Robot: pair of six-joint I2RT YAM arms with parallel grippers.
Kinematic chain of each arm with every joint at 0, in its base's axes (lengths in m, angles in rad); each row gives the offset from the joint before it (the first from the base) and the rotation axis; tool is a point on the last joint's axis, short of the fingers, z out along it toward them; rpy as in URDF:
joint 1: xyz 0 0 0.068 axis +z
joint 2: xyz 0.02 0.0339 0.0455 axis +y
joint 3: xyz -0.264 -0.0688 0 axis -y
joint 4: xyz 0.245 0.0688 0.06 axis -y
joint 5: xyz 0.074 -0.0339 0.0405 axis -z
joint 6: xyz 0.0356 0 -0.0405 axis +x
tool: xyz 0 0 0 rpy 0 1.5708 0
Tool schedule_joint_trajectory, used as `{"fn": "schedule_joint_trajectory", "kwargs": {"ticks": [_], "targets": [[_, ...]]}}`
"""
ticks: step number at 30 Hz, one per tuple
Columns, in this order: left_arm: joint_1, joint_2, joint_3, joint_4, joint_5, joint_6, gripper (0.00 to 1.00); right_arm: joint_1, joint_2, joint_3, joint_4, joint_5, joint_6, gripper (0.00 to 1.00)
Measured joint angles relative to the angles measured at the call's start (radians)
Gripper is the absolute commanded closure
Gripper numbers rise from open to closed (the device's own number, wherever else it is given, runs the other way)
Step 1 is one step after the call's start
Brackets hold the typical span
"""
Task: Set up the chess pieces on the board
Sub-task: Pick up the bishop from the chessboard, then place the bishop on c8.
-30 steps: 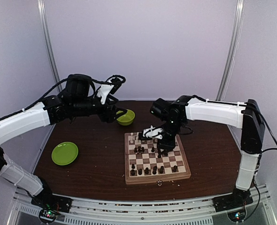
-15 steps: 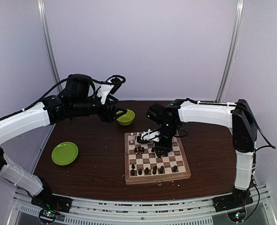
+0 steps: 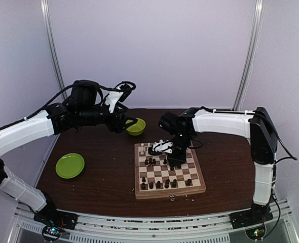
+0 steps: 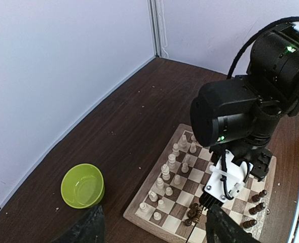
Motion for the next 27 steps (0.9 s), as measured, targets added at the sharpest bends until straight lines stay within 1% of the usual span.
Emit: {"fn": "schedule_joint_trajectory", "kwargs": {"ticks": [6, 11, 14, 18, 22, 27], "targets": [[0.0, 0.005, 0.001, 0.0, 0.003, 0.0, 0.3, -0.011, -0.048, -0.03, 0.002, -0.001, 0.012, 0.93], [0.0, 0.006, 0.002, 0.0, 0.006, -0.001, 0.3, -0.013, -0.164, -0.074, 0.003, -0.008, 0.013, 0.93], [0.0, 0.006, 0.003, -0.001, 0.009, -0.001, 0.31, -0.014, -0.248, -0.128, 0.003, -0.014, 0.012, 0.93], [0.0, 0.008, 0.01, -0.002, 0.01, -0.002, 0.3, -0.015, -0.315, -0.208, 0.005, -0.024, 0.01, 0.92], [0.0, 0.013, 0.011, -0.002, 0.014, -0.004, 0.31, -0.015, -0.333, -0.279, 0.005, -0.053, -0.003, 0.92], [0.0, 0.024, 0.011, -0.002, 0.02, -0.007, 0.31, 0.002, -0.333, -0.315, 0.014, -0.084, -0.01, 0.91]]}}
